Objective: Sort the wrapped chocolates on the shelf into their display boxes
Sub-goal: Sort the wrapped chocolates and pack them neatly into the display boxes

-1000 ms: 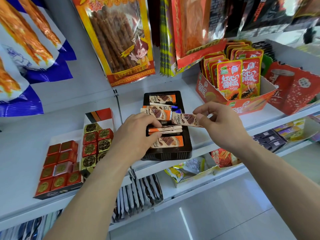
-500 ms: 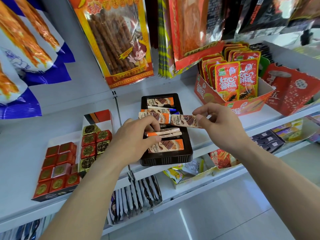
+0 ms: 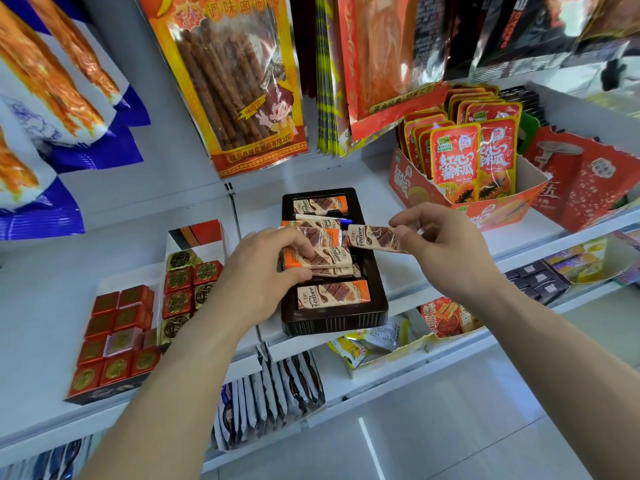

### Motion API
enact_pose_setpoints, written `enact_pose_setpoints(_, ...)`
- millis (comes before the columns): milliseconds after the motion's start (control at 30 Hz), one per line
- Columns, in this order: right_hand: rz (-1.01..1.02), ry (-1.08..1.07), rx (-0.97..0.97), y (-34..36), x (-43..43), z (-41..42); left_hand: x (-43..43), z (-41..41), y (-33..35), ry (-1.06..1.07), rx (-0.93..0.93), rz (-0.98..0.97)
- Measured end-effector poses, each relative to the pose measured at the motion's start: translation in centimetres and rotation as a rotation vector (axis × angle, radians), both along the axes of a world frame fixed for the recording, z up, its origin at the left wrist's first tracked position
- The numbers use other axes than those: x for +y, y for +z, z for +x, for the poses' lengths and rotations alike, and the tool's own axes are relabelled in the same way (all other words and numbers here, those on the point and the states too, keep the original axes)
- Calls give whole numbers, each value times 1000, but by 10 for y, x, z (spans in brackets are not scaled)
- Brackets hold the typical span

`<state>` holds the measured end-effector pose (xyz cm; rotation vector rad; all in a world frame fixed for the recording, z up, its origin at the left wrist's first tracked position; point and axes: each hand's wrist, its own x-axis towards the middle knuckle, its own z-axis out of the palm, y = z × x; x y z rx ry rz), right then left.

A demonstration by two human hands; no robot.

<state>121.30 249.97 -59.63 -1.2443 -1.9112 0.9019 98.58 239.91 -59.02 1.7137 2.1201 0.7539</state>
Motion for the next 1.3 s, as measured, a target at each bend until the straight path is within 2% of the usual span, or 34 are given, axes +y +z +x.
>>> enact_pose_setpoints(200, -7, 0, 25, 2, -2, 0, 0, 6, 0, -23, -33, -36)
enact_pose_setpoints(433, -6, 61, 49, 1, -2, -1, 1, 4, -3, -53, 80, 26)
enact_pose_setpoints(533, -8, 73, 46, 0, 0, -3, -1, 4, -2, -85, 188, -9)
enact_pose_setpoints(600, -26, 82, 49, -2, 0, -5, -2, 2, 0, -37, 172, 5)
enact_pose_setpoints(667, -60, 111, 32, -7, -3, -9, -3, -3, 2, 66, 99, 101)
enact_pose_setpoints(733, -77, 139, -37, -12, -8, -15, -1, -9, 0, 143, 107, 186)
enact_pose_setpoints(900, -36, 99, -66, -9, -7, -16, 9, -5, -11, 81, 47, 36)
enact_pose_setpoints(1100, -34, 16, 27, -7, 1, -7, 19, 4, -12, 121, 163, 47)
enact_pose_setpoints(1300, -45, 17, 85, -7, 3, -11, 25, 5, -9, 137, 158, 27)
